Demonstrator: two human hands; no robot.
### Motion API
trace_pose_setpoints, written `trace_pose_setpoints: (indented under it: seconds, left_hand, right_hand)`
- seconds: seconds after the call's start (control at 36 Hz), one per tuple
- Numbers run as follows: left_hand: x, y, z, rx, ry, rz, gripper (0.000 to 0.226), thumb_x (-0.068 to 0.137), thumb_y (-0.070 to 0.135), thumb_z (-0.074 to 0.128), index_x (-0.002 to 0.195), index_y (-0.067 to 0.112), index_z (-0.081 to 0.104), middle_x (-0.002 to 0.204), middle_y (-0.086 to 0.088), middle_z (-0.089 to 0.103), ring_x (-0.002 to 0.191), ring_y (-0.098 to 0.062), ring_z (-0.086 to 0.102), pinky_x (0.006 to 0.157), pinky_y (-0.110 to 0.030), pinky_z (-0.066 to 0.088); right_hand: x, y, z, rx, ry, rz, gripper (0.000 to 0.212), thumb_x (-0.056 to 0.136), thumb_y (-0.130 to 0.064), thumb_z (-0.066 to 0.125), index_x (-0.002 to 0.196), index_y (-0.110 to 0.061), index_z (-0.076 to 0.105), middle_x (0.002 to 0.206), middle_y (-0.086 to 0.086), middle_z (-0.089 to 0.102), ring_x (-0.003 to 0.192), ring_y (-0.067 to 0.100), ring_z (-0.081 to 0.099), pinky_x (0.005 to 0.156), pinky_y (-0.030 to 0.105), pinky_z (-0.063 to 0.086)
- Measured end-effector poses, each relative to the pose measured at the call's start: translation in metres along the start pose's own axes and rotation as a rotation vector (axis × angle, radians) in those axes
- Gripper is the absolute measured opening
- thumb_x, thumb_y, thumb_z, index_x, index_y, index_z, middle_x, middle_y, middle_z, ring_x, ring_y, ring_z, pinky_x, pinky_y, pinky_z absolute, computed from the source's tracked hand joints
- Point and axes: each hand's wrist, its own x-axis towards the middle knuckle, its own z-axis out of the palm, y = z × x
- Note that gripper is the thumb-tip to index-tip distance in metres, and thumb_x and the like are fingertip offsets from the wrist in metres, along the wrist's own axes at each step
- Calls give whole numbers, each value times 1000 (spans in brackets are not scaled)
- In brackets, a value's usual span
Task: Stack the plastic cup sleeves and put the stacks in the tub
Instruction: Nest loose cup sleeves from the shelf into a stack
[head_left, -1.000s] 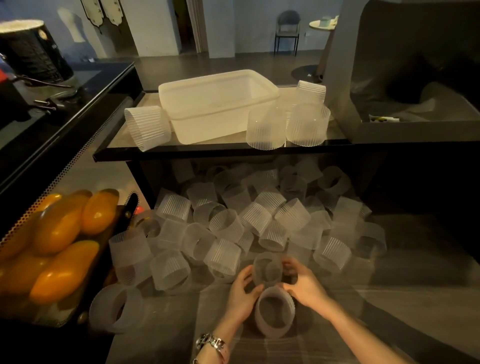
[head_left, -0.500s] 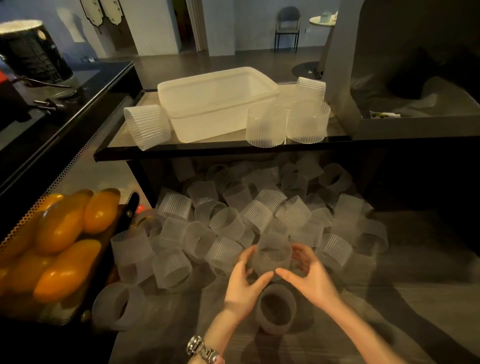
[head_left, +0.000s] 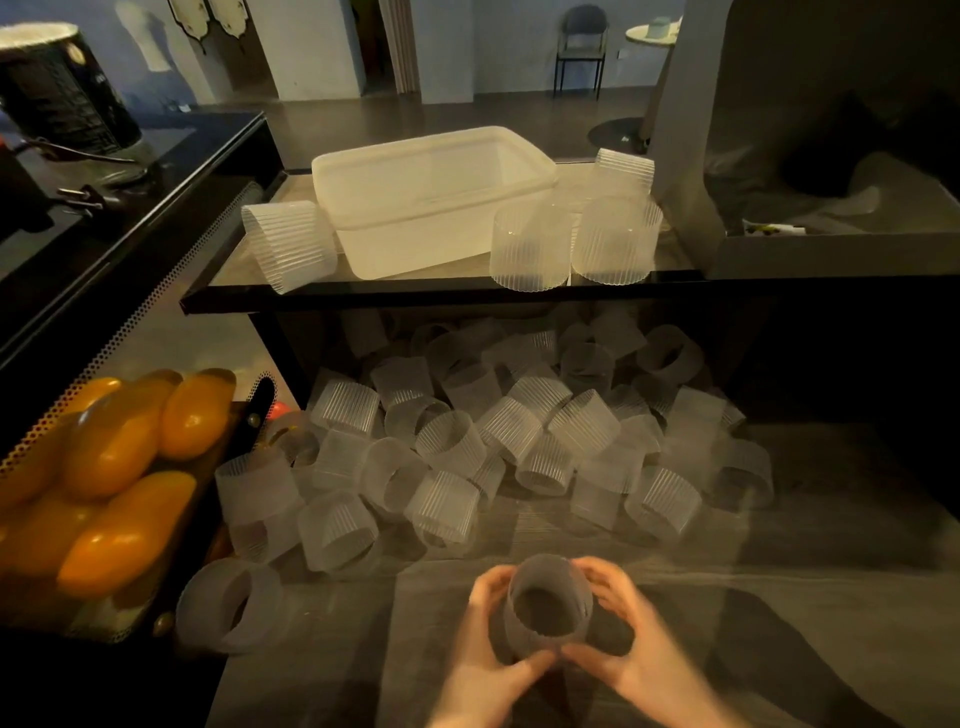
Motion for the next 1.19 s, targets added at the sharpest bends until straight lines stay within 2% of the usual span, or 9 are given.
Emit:
trace_pose_setpoints:
  seconds: [0.19,0.31,0.5,0.64,0.72,0.83,0.97,1.03,1.19]
  left_hand:
    - [3,-24,-4,187,-39,-108,76,46,40,85,111,33,48,117,9,60,112,-7,55,100,-37,44]
    - [4,-30,-6,192,-54,-179,73,45,38,90,106,47,50,116,14,61,111,-5,57,98,-39,47]
    - [5,-28,-8,240,-66,-165,75,44,48,87,104,59,44,115,24,57,111,4,54,99,-34,46]
    - [3,-23,-8,243,-97,-136,88,41,54,83,116,45,38,126,19,50,120,2,47,107,-33,39]
    - [5,-16,-12,261,-86,-103,96,36,52,83,118,44,34,131,17,43,124,0,41,108,-24,34]
    - [8,2,-25,303,11,43,73,54,39,83,116,37,46,122,21,53,119,5,46,101,-12,34]
    - [25,23,-42,441,297,271,53,66,9,82,110,20,55,116,3,53,111,-10,52,98,-30,43]
    - [34,25,-48,484,360,271,52,68,4,80,112,10,54,120,-5,49,114,-21,50,98,-39,42]
    - [57,24,-59,493,373,26,61,75,16,74,127,12,42,132,-6,45,124,-20,41,95,-21,31]
  right_hand:
    - [-1,4,8,-44,-25,26,80,51,-59,80,116,-27,47,113,-11,64,111,0,57,100,29,43]
    - [2,9,10,-76,-11,47,71,54,-34,87,113,-25,48,109,-6,65,107,1,59,98,33,45]
    - [3,10,9,-70,-38,63,75,51,-42,86,113,-29,48,112,-12,65,109,0,58,98,30,45]
    - [5,3,5,1,-91,93,78,53,-41,88,117,-21,48,114,-1,63,112,5,57,99,25,42]
    - [12,0,5,71,-55,148,57,65,-34,77,113,-21,51,116,-1,60,110,1,56,94,14,41]
    - [34,-2,10,86,30,171,28,81,-4,68,103,-15,54,109,4,60,103,10,57,85,9,43]
    - [68,-16,22,71,19,154,32,82,3,65,110,-4,50,88,0,55,70,-6,56,65,8,44]
    - [79,-22,28,85,18,151,35,83,1,65,114,-1,50,99,10,59,82,5,59,73,11,47]
    - [106,-43,50,88,-40,249,43,86,-19,65,124,-10,45,116,10,60,100,16,58,78,14,45]
